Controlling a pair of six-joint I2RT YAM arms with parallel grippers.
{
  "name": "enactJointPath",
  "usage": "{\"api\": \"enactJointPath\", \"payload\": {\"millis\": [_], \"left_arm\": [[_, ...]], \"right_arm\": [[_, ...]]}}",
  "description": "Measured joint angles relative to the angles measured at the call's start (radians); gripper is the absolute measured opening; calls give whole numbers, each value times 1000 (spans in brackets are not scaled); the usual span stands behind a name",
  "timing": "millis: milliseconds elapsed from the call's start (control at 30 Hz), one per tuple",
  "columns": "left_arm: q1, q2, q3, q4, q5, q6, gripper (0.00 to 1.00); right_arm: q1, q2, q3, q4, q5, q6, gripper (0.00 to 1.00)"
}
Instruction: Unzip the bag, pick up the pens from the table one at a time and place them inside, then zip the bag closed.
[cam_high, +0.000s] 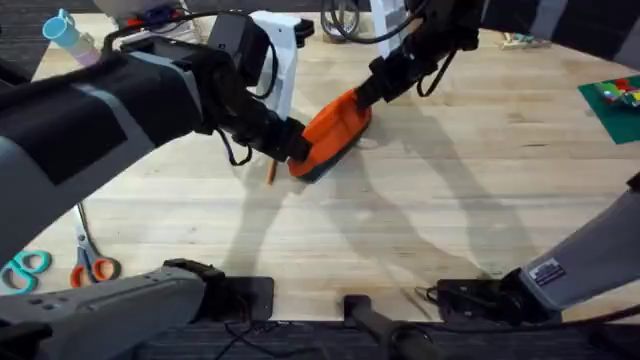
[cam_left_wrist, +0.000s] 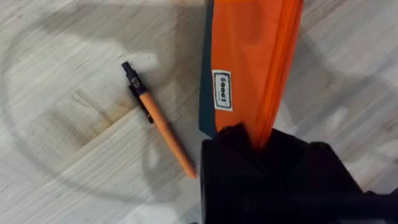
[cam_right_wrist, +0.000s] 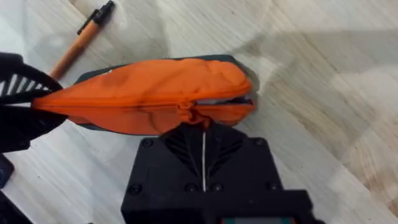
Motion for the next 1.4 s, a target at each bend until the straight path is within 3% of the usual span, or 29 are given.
{"api": "enactJointPath", "payload": {"millis": [600,967,1400], "left_arm": [[0,0,0,0,0,0,42],[0,0,0,0,0,0,42],[0,0,0,0,0,0,42]], "right_arm": [[3,-5,0,-12,0,0,30],[13,-116,0,-42,0,0,30],[28,-122,0,-45,0,0,30]]}}
